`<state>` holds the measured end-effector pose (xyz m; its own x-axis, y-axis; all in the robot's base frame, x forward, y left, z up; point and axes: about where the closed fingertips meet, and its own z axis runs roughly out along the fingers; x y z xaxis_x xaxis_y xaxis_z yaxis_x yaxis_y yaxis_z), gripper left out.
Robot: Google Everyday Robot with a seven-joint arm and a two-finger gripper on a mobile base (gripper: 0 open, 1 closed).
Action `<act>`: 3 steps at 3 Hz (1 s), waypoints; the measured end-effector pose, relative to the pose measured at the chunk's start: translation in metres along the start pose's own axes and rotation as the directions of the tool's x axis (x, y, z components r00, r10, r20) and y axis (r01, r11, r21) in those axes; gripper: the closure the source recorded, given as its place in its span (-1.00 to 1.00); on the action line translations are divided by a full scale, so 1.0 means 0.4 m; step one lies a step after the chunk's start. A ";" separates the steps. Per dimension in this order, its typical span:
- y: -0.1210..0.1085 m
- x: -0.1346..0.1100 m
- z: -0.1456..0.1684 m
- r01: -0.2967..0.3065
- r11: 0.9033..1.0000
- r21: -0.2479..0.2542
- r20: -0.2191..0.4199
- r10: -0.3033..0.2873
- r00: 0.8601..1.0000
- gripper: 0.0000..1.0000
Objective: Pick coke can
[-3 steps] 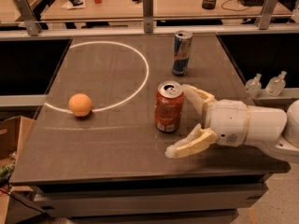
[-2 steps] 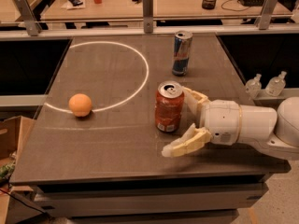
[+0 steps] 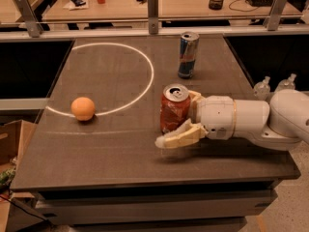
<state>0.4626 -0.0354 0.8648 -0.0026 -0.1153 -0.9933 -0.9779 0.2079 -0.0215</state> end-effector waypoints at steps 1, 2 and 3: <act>-0.010 -0.027 0.019 0.025 0.999 -0.032 0.013 -0.024 1.000 -0.17; -0.014 -0.056 0.024 0.039 0.998 -0.049 0.040 -0.037 0.999 0.28; -0.020 -0.121 0.012 0.024 0.998 -0.066 0.067 -0.019 0.998 0.74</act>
Offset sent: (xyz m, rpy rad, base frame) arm 0.0115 0.0092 0.0356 0.0637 -0.0585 0.0685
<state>0.4715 -0.0267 0.9124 0.0305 -0.0537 -0.9981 -0.9893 0.1407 -0.0378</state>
